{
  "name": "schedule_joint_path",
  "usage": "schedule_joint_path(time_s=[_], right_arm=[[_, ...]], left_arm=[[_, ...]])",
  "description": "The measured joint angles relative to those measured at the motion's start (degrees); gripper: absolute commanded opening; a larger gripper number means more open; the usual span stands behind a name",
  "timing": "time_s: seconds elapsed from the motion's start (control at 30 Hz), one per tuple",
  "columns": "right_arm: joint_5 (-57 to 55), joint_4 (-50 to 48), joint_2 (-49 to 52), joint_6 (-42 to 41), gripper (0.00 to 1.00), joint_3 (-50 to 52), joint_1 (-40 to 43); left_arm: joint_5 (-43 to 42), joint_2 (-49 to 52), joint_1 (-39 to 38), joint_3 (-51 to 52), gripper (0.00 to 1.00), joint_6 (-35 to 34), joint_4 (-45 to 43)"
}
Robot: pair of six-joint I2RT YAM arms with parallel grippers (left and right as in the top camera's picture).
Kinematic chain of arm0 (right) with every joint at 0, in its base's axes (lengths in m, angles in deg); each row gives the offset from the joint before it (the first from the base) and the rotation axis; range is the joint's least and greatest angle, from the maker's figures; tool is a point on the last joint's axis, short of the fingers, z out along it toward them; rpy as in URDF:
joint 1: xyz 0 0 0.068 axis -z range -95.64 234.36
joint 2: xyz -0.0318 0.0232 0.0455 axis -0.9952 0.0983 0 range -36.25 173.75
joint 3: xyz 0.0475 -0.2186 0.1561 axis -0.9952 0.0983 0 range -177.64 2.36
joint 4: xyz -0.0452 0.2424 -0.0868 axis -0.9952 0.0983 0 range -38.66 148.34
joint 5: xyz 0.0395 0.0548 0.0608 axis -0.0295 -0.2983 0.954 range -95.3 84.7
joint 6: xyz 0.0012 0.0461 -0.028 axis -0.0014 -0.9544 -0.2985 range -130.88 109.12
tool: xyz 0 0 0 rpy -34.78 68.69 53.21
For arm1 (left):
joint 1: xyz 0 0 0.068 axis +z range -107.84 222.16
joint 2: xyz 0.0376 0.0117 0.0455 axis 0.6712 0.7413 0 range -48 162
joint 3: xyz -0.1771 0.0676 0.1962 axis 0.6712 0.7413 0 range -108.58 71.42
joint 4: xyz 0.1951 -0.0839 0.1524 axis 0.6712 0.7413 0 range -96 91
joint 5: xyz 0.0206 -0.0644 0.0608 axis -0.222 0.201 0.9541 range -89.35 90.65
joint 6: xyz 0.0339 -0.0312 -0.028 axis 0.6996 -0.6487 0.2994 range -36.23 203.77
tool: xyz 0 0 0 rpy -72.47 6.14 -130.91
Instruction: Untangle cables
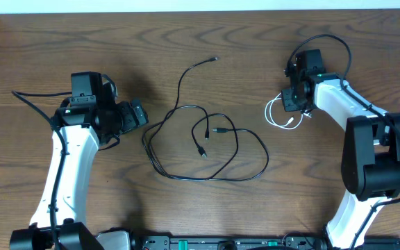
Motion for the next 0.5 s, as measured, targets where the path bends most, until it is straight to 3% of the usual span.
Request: schedule_joint_path(time_s=[0.03, 0.07, 0.5], right_arm=[[0.0, -0.3, 0.0, 0.0, 0.04, 0.2, 0.0], [0.1, -0.5, -0.2, 0.0, 0.01, 0.4, 0.0], [4.2, 5.5, -2.8, -0.1, 0.01, 0.5, 0.0]], left_arm=[[0.0, 0.0, 0.0, 0.0, 0.98, 0.0, 0.0], [0.0, 0.0, 0.0, 0.0, 0.98, 0.0, 0.0], [0.0, 0.0, 0.0, 0.0, 0.98, 0.0, 0.0]])
